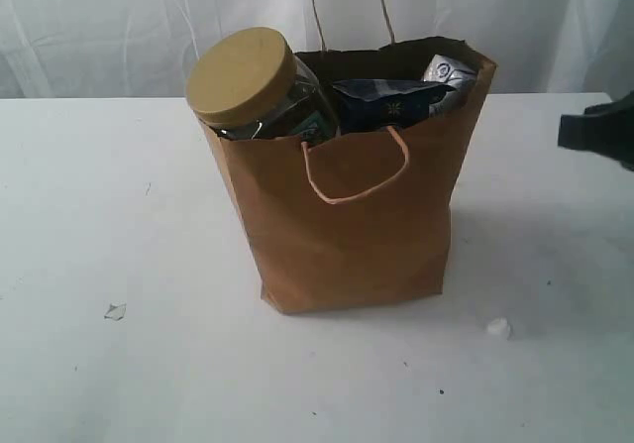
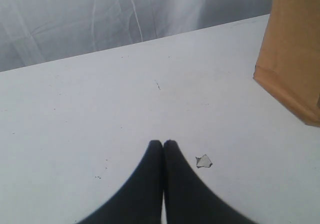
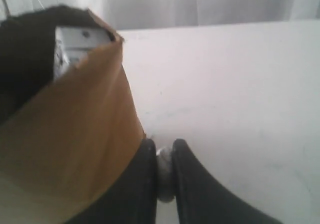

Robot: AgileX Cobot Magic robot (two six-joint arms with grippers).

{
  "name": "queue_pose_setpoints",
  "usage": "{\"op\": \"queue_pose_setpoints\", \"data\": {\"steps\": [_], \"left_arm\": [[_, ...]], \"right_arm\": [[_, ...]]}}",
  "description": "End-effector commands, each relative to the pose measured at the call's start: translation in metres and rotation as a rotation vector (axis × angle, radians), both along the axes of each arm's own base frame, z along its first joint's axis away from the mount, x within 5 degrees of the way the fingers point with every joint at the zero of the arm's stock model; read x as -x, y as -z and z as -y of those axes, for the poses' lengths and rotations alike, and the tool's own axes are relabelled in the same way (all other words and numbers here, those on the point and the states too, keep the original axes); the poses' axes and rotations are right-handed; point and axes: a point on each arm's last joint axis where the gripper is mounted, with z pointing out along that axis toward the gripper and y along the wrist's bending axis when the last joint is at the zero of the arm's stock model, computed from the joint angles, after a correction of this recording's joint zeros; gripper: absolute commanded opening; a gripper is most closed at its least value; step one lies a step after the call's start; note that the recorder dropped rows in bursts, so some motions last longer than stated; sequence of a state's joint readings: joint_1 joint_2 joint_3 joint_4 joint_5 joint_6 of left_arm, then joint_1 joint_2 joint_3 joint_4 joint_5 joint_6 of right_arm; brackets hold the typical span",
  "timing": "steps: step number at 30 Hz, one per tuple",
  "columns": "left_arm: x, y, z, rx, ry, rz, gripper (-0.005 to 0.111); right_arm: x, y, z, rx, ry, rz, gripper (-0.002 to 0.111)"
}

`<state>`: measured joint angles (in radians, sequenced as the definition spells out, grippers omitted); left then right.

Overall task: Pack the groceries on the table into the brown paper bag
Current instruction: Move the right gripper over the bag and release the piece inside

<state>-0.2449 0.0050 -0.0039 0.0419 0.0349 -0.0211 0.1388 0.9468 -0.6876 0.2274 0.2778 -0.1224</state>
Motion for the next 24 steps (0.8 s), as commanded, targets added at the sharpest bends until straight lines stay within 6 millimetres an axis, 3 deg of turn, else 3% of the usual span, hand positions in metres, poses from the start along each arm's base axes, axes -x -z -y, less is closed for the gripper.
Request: {"op": "queue_pose_setpoints", "data": {"steps": [1, 9, 24], "left_arm": [[0.000, 0.000, 0.000, 0.013, -0.003, 0.004, 0.000], [0.000, 0.000, 0.000, 0.013, -0.003, 0.004, 0.000], [0.000, 0.000, 0.000, 0.013, -0.003, 0.004, 0.000]], "right_arm": [[0.008, -0.032, 0.003, 0.004, 0.002, 0.129, 0.002], [0.004, -0.063, -0.015, 0.057, -0.119, 0.167, 0.002], [-0.031, -0.074, -0.058, 0.097, -0.288, 0.126, 0.002]]}}
